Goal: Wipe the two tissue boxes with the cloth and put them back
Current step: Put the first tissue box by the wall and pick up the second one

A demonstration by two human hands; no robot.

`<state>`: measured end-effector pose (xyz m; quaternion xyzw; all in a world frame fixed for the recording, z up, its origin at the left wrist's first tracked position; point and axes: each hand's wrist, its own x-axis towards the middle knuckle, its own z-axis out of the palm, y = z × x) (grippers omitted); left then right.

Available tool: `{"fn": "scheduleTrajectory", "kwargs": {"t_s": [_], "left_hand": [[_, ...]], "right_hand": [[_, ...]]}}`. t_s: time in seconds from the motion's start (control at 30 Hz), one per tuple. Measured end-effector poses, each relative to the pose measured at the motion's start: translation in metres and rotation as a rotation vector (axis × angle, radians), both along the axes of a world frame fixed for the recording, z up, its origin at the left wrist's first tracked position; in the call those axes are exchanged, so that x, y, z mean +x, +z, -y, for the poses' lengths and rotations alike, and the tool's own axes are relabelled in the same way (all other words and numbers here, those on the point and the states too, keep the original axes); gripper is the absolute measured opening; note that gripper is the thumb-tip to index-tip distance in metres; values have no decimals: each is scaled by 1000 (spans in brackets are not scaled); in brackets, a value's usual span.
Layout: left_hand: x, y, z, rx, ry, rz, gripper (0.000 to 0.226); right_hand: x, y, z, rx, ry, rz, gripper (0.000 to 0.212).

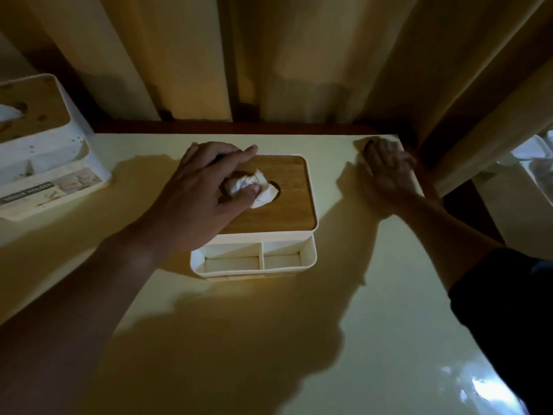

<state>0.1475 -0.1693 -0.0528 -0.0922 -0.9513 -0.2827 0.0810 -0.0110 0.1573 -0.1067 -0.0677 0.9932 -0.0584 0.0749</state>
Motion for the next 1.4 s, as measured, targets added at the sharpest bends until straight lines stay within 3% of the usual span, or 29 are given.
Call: {"fn": "scheduleTrajectory", "kwargs": {"t_s": [0.07, 0.23, 0.4, 0.67, 0.83, 0.97, 1.07, 1.17, 1.3, 1.4], "left_hand": [[0, 0, 0, 4, 1, 1, 71], [1, 2, -1, -2, 3, 21, 63], [1, 4, -3, -7, 10, 27, 59], [14, 11, -11, 74, 38, 54, 51], [14, 8, -7, 82, 28, -32, 36], [15, 3, -5, 90, 60, -107, 29], [15, 4, 0, 131, 116, -118, 29], [19, 8, 1, 212, 146, -118, 25], [23, 13, 6, 284, 160, -95, 23], [28, 15, 6, 349, 185, -12, 27]], "right_hand": [[15, -10, 24, -58, 202, -10, 92], [74, -29, 0, -181, 420, -56, 68], [180, -37, -8, -274, 306, -105, 68], [343, -39, 104, -311, 261, -280, 68], [345, -32, 187, -348, 502, -182, 67], [341, -27, 172, -342, 613, -151, 60], [336, -8, 146, -333, 526, -148, 56], [327, 23, 140, -594, 407, -183, 38], [302, 49, 138, -933, -246, -449, 24], [277, 53, 134, -1078, -447, -321, 44]]}}
